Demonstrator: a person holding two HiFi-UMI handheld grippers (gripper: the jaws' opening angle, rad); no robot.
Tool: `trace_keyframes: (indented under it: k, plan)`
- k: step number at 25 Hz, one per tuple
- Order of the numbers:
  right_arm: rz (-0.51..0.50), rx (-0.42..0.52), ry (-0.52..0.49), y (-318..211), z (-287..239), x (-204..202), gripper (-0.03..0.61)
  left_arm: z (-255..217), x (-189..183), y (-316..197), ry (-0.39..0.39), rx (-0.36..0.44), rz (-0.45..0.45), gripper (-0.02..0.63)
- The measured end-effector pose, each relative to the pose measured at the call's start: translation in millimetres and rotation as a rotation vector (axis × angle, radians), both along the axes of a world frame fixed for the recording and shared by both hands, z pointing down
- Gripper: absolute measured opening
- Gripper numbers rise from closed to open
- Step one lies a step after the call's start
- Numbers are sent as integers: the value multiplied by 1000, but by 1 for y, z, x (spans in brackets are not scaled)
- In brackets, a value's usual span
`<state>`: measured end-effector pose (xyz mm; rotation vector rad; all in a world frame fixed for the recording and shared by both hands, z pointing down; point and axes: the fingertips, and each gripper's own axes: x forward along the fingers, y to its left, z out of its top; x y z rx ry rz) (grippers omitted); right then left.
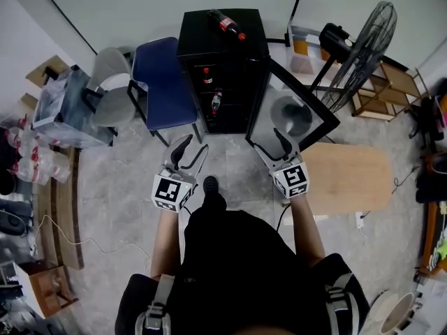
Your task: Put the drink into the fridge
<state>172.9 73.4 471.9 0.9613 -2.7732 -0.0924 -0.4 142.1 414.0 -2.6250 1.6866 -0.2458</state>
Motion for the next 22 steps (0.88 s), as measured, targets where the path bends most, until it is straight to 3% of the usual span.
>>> trace_keyframes:
  k: [22]
  plan:
    - [77, -21, 32, -90, 3, -77, 304, -1, -90, -106, 33, -12, 58, 195]
